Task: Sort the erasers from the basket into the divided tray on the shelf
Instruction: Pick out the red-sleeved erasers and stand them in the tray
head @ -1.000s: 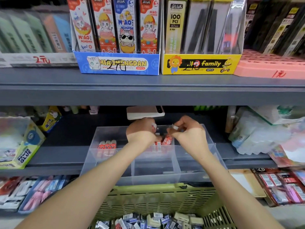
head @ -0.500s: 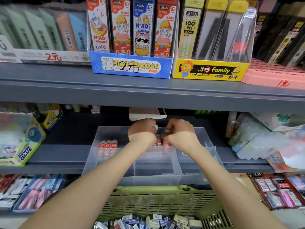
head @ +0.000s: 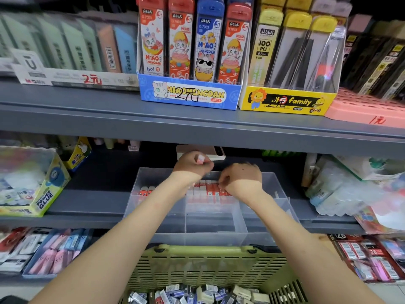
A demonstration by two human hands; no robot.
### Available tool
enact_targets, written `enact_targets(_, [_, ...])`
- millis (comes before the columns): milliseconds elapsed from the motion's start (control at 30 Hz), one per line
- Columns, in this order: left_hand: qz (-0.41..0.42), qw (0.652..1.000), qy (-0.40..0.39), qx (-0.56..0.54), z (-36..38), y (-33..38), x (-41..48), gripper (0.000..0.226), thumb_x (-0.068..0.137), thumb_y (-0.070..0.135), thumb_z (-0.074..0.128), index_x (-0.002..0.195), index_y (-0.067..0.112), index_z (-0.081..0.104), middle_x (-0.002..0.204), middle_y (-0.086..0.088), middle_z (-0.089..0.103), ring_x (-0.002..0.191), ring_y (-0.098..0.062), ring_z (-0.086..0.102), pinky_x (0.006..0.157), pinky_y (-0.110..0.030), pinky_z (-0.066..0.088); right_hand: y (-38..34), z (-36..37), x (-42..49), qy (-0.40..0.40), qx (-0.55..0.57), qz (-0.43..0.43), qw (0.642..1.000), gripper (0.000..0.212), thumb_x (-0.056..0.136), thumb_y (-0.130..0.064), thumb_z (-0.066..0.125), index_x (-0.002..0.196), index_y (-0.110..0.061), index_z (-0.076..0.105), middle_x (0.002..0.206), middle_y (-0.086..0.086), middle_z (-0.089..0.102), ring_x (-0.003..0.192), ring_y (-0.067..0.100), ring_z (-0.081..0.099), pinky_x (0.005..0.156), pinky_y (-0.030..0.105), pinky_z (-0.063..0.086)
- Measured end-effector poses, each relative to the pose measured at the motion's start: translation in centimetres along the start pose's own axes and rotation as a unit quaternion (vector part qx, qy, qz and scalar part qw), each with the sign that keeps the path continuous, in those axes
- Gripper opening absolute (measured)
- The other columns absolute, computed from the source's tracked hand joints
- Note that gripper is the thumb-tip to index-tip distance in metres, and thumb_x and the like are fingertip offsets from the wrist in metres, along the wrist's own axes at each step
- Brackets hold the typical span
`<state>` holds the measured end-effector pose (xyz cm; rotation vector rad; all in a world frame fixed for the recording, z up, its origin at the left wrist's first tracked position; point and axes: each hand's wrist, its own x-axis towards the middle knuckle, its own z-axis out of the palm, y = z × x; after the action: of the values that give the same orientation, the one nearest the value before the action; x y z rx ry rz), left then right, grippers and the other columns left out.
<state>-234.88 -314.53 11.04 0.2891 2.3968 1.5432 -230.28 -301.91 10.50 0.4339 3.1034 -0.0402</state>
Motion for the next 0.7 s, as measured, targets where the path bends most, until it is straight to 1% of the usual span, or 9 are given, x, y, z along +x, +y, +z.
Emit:
enact_targets(67, [-0.09,0.973,-0.001,-0.213,-0.8,0.3,-0.4,0.015,0.09,0.015,0.063,0.076,0.015,0.058,0.066,-0.001,0.052,0.048,-0.012,0.046,0.041,-0.018,0.037,0.0,0.0,-0.3,-0.006,-0.01,-0.004,1.0,0.017,0.085,-0.034,0.057,0.094,-0.037,0.07,0.108,-0.007,0.067,0.121,0.024,0.047,0.096,0.031,0.033])
enact_targets(133, [-0.162,0.886,-0.02,-0.434,-1.6,0.7,-0.9,0.016,0.094,0.007,0.056,0.078,0.008,0.057,0.064,-0.006,0.047,0.046,-0.013,0.046,0.036,-0.016,0.037,0.0,-0.2,-1.0,0.022,0.027,-0.006,0.999,0.017,0.086,-0.036,0.057,0.095,-0.037,0.071,0.114,-0.007,0.065,0.123,0.023,0.044,0.1,0.031,0.032])
enact_targets(167, [-0.181,0.839,-0.027,-0.512,-2.1,0.7,-1.3,0.016,0.095,0.005,0.052,0.079,0.005,0.057,0.065,-0.008,0.047,0.051,-0.015,0.048,0.038,-0.016,0.041,-0.1,-0.5,-1.6,0.055,0.102,0.0,0.993,0.016,0.086,-0.036,0.058,0.094,-0.034,0.072,0.11,-0.006,0.067,0.117,0.02,0.05,0.097,0.029,0.036])
enact_targets(233, [-0.187,0.772,-0.031,-0.606,-2.9,0.6,-2.2,0.018,0.095,0.003,0.049,0.079,0.0,0.057,0.066,-0.01,0.052,0.06,-0.019,0.054,0.051,-0.025,0.053,-0.9,-1.2,-3.3,0.092,0.35,0.003,0.932,0.015,0.086,-0.033,0.063,0.082,-0.024,0.074,0.087,-0.003,0.072,0.084,0.008,0.061,0.078,0.024,0.045])
enact_targets(300, [-0.171,0.742,-0.032,-0.647,-3.3,0.3,-3.4,0.021,0.096,0.002,0.046,0.079,-0.001,0.056,0.067,-0.013,0.061,0.066,-0.024,0.062,0.08,-0.033,0.054,-2.5,-2.0,-5.3,0.054,0.498,-0.028,0.865,0.021,0.085,-0.032,0.065,0.07,-0.019,0.071,0.067,0.001,0.069,0.061,0.004,0.058,0.063,0.024,0.044])
enact_targets(367, [-0.154,0.741,-0.039,-0.653,-3.3,0.0,-4.4,0.018,0.097,0.001,0.042,0.083,-0.001,0.053,0.067,-0.016,0.069,0.078,-0.027,0.064,0.093,-0.039,0.047,-4.3,-2.3,-6.9,-0.002,0.517,-0.045,0.855,0.024,0.082,-0.037,0.067,0.064,-0.022,0.068,0.066,0.005,0.069,0.061,0.008,0.059,0.061,0.029,0.046])
enact_targets(500, [-0.1,0.786,-0.108,-0.6,-3.2,-0.9,-6.2,0.022,0.098,0.006,0.037,0.09,0.003,0.057,0.086,-0.011,0.074,0.083,-0.023,0.071,0.069,-0.042,0.057,-5.8,-2.5,-7.8,-0.029,0.57,-0.023,0.821,0.014,0.083,-0.021,0.07,0.076,-0.01,0.067,0.061,0.003,0.064,0.055,0.011,0.054,0.053,0.024,0.042])
enact_targets(600, [-0.068,0.821,-0.161,-0.543,-3.8,-1.6,-7.4,0.03,0.093,0.017,0.046,0.091,0.005,0.073,0.102,-0.009,0.073,0.092,-0.024,0.071,0.078,-0.041,0.056,-5.0,-2.9,-7.8,-0.083,0.58,-0.024,0.81,0.011,0.079,-0.015,0.072,0.082,-0.006,0.068,0.063,0.001,0.064,0.053,0.006,0.053,0.049,0.019,0.041])
enact_targets(700, [-0.052,0.839,-0.111,-0.53,-5.1,-1.9,-8.2,0.023,0.087,0.02,0.053,0.102,0.005,0.064,0.102,-0.011,0.073,0.096,-0.025,0.07,0.082,-0.036,0.057,-3.7,-3.6,-7.4,-0.111,0.609,-0.016,0.785,0.003,0.078,-0.007,0.071,0.076,-0.006,0.069,0.061,0.002,0.065,0.053,0.01,0.053,0.046,0.018,0.041])
